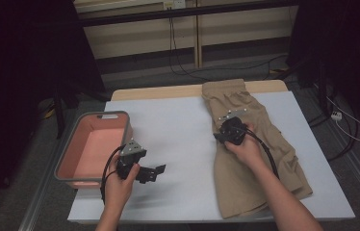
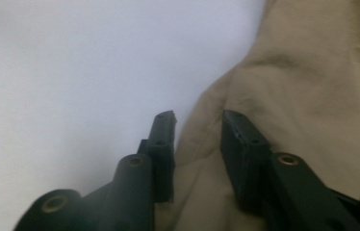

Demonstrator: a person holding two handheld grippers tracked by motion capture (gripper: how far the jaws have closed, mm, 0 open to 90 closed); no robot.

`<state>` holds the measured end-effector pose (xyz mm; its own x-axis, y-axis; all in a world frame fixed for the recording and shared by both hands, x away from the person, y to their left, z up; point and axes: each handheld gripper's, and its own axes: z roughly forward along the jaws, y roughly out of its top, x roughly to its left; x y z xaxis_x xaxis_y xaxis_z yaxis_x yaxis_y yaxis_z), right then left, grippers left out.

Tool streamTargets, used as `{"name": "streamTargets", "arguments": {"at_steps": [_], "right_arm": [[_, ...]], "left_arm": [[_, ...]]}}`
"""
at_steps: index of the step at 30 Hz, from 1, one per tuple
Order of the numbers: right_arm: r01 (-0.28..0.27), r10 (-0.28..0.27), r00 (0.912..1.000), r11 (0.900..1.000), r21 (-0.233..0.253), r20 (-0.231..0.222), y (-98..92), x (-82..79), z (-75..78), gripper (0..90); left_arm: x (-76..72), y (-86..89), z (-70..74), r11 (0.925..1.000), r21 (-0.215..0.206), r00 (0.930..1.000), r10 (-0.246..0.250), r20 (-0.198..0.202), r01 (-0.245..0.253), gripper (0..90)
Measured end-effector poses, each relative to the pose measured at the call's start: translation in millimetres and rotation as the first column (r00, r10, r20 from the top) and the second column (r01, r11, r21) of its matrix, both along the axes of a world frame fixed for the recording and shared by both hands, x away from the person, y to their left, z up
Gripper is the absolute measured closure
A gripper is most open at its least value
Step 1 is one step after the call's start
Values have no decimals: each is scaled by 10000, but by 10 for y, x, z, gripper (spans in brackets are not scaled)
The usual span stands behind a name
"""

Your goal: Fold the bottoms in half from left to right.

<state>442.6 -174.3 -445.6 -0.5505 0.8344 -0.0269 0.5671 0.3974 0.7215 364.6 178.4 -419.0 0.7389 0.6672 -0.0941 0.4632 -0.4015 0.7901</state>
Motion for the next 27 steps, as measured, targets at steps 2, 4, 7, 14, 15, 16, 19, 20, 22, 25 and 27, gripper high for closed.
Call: {"name": "streamTargets", "arguments": {"at_steps": [2,4,7,14,15,16,19,20,22,25,27], "right_arm": [[41,-39,10000,9995,327,-75,-24,4,5,699],[-145,151,9998,9985,532,-99,-22,-18,33,764],[-579,590,9981,9963,634,-159,26,-68,59,821],[-177,173,9996,9997,195,213,80,-86,-10,765],[49,-55,9995,9998,196,305,57,-76,-12,744],[349,-360,9987,9989,315,348,19,-56,-15,684],[709,-721,9968,9968,359,331,-41,-21,-29,602],[781,-793,9962,9964,336,353,-51,-13,-36,580],[996,-1006,9942,9947,269,370,-57,-1,-48,533],[809,-808,9967,9950,590,-44,-25,21,-100,476],[728,-725,9973,9968,320,-102,9,30,-143,483]], "left_arm": [[3,4,-1,10000,34,10000,-14,-28,14,54],[2,0,-3,10000,-9,10000,16,-50,-16,54],[1,0,-1,10000,20,10000,11,-46,-11,54],[1,8,1,10000,70,10000,15,-23,-15,54],[1,9,-2,10000,76,10000,19,-24,-19,54],[1,9,-3,10000,62,10000,16,-51,-15,54],[7,13,-1,10000,76,10000,41,-23,-41,54],[8,15,0,9999,93,10000,48,1,-48,54],[8,13,-7,10000,45,10000,62,-47,-62,54],[11,2,-23,9999,169,10000,35,-75,-34,54],[13,-4,-29,9998,176,9999,23,-106,-22,54]]}}
